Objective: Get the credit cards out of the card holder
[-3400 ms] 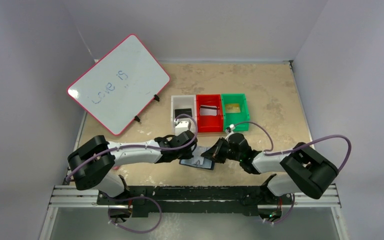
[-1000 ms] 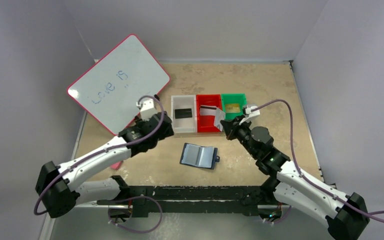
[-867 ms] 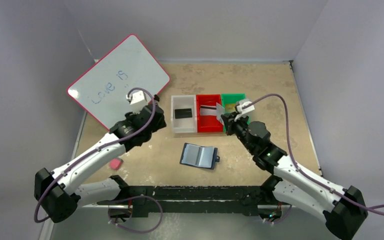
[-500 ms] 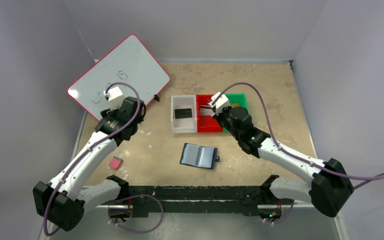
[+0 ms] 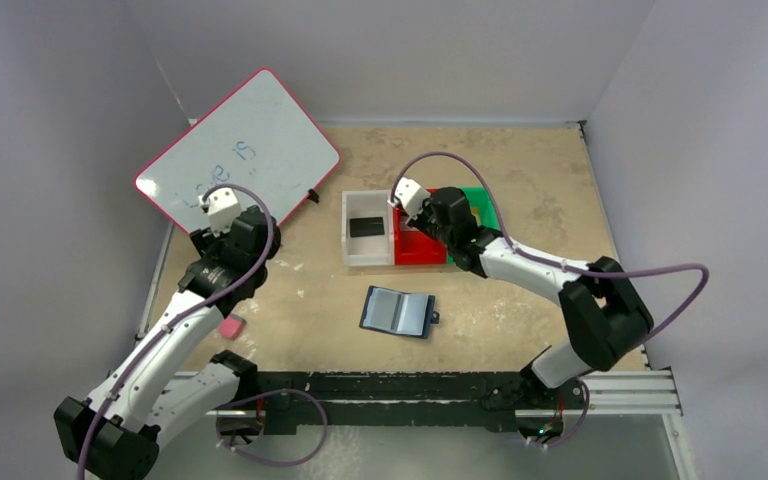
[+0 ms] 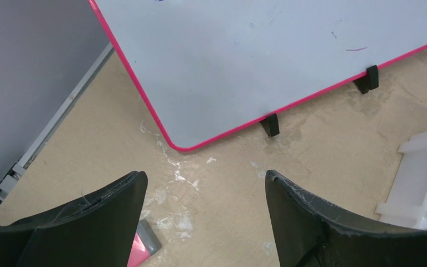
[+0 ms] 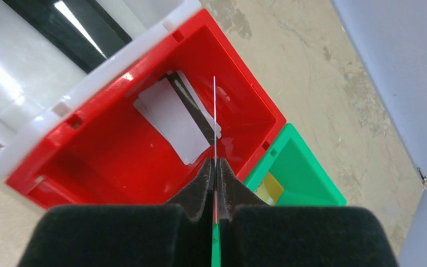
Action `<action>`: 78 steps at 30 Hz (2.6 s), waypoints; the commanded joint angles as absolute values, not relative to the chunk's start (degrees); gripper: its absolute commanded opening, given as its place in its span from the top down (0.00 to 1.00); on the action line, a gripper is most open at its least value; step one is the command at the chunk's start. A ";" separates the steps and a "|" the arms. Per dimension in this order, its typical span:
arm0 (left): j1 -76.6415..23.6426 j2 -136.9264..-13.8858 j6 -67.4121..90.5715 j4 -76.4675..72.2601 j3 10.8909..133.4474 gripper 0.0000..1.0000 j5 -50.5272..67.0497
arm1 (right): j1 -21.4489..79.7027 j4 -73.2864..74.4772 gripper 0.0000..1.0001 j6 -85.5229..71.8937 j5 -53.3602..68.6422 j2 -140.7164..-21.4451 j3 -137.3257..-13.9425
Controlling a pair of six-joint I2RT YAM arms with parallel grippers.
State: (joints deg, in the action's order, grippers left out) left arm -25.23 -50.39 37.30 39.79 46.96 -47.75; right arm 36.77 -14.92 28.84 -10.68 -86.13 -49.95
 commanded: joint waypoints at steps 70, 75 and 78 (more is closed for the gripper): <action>-24.98 -53.59 34.89 38.67 49.34 0.25 -51.60 | 33.18 5.64 0.97 -30.90 -8.80 -102.11 -66.80; -25.04 -53.52 34.85 38.75 49.29 0.26 -51.62 | 33.31 7.58 0.97 -31.26 -13.21 -106.67 -68.91; -25.01 -53.55 34.89 38.76 49.24 0.26 -51.76 | 33.31 7.83 0.97 -30.83 -14.89 -108.71 -69.88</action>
